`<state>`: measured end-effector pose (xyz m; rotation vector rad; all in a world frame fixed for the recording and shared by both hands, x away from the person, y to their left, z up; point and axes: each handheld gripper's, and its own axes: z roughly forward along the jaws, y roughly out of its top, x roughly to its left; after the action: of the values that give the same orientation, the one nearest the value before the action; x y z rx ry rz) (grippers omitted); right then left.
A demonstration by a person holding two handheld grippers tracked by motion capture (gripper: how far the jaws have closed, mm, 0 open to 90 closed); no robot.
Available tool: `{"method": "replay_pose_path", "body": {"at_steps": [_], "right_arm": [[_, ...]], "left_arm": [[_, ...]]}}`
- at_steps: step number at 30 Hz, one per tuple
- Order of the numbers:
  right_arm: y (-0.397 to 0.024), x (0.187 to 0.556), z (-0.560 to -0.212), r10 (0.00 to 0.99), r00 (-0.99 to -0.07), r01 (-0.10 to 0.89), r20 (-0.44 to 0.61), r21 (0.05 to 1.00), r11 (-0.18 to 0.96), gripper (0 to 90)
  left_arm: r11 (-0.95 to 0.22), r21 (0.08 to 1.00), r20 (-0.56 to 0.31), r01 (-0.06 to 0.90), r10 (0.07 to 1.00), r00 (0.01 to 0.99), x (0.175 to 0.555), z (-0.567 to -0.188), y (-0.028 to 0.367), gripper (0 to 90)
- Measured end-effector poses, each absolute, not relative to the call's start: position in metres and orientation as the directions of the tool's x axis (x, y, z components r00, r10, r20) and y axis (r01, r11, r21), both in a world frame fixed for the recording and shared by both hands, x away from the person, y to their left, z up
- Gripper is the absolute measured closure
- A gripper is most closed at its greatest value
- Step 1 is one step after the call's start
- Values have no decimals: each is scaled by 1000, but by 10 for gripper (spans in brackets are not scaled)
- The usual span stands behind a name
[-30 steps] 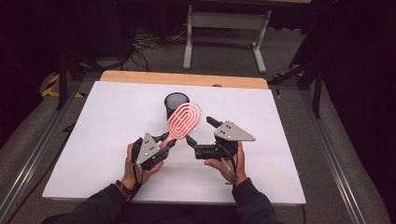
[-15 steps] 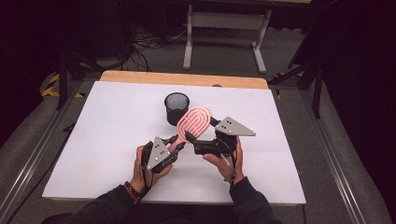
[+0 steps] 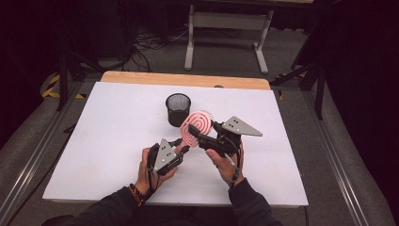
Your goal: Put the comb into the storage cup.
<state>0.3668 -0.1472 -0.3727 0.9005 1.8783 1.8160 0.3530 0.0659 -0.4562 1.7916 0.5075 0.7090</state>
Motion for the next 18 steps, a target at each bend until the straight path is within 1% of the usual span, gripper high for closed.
{"method": "replay_pose_path", "body": {"at_steps": [1, 2, 3, 11, 18], "right_arm": [[-148, 366, -373, 662, -730, 185, 168, 982, -46, 524], [-148, 366, -373, 662, -730, 185, 168, 982, -46, 524], [-147, 365, -373, 648, -740, 188, 180, 980, -58, 550], [-145, 361, -375, 635, -749, 191, 187, 980, -63, 606], [-141, 355, -373, 627, -761, 169, 166, 984, -54, 618]], "left_arm": [[-325, 946, 224, -3, 646, 730, 353, -456, 65, 694], [-325, 946, 224, -3, 646, 730, 353, -456, 65, 694], [-325, 946, 224, -3, 644, 731, 353, -457, 64, 693], [-342, 940, 229, 3, 637, 736, 355, -457, 63, 692], [-354, 935, 249, -16, 626, 739, 354, -456, 63, 685]]}}
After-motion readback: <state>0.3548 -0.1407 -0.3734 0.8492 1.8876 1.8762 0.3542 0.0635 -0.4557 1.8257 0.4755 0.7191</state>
